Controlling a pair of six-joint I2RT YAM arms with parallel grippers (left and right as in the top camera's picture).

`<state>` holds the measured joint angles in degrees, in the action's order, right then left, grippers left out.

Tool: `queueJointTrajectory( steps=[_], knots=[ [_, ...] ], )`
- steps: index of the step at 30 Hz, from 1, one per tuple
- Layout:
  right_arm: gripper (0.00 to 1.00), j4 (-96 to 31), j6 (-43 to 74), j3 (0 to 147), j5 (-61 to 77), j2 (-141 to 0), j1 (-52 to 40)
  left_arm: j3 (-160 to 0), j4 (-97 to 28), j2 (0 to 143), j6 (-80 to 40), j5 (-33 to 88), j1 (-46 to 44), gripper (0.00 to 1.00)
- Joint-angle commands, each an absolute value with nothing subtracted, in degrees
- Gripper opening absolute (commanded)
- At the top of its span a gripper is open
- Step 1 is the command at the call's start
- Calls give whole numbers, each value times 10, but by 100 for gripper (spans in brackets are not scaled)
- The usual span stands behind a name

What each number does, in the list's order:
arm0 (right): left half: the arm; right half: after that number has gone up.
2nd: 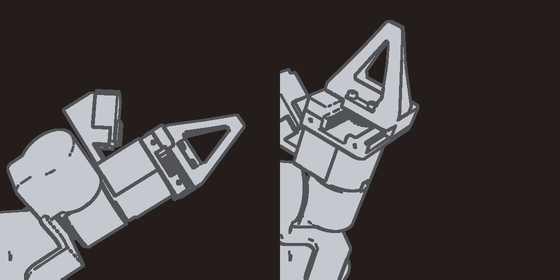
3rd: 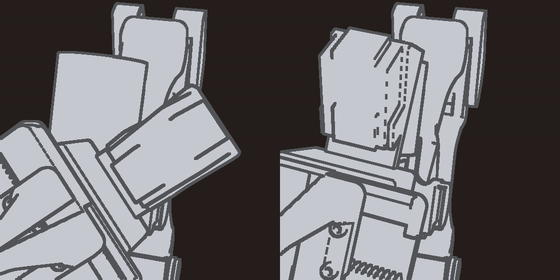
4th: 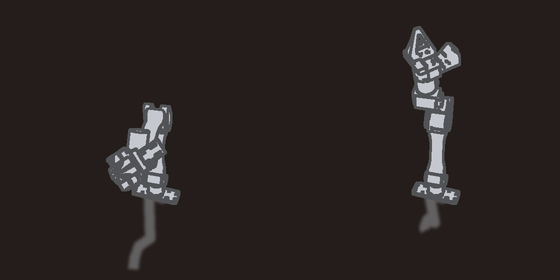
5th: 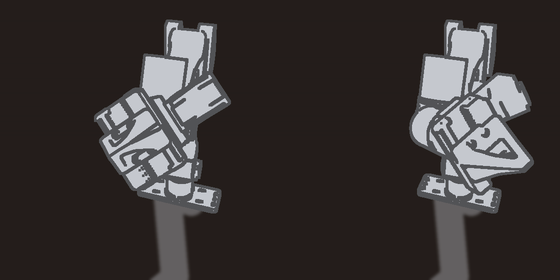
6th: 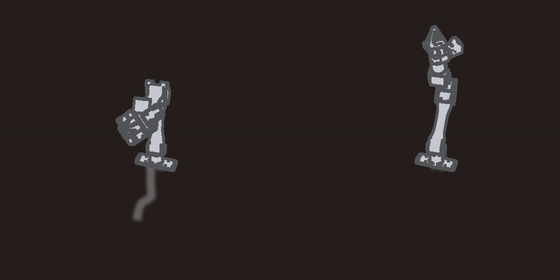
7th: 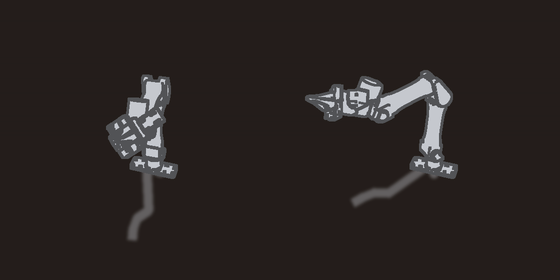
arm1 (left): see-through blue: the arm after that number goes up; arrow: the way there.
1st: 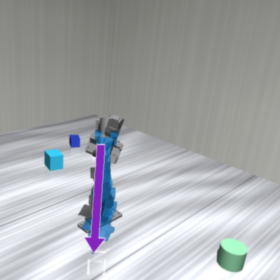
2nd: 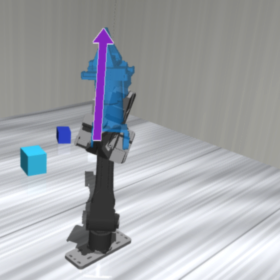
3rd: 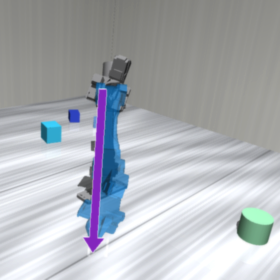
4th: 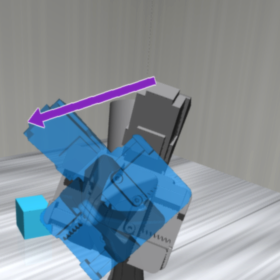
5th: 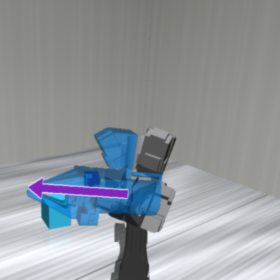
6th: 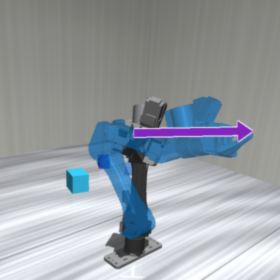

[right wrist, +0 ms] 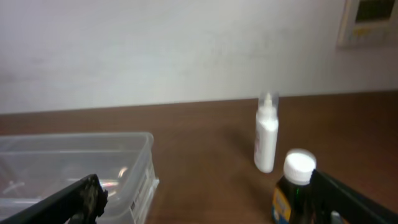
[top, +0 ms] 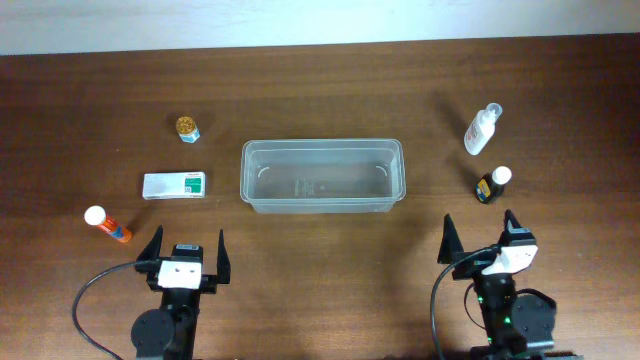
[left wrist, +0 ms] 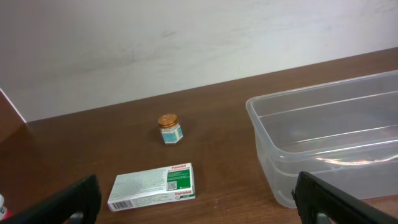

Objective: Pack container
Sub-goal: 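Move the right gripper up toward the white spray bottle, then lower the right gripper onto the white spray bottle and grasp it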

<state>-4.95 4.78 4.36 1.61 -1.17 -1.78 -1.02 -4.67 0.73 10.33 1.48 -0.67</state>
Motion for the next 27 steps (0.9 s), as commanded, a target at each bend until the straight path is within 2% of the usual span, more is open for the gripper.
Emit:
queueJointTrajectory(
  steps=[1, 7, 16, 23, 27],
  knots=[
    [98, -74, -1, 145, 23, -57, -11, -5, -46, 3, 113, 13, -4, 99],
    [98, -147, -4, 353, 24, -276, -11, -5, -45, 3, 113, 13, -4, 99],
    [98, -414, -5, 791, 32, -617, -11, -5, -46, 3, 113, 13, -4, 99],
    [98, -432, -18, 846, -18, -678, -3, -5, -45, 3, 113, 13, -4, 100],
    [98, -435, -27, 846, 0, -724, 49, -5, -45, 3, 113, 13, -4, 99]
  ],
)
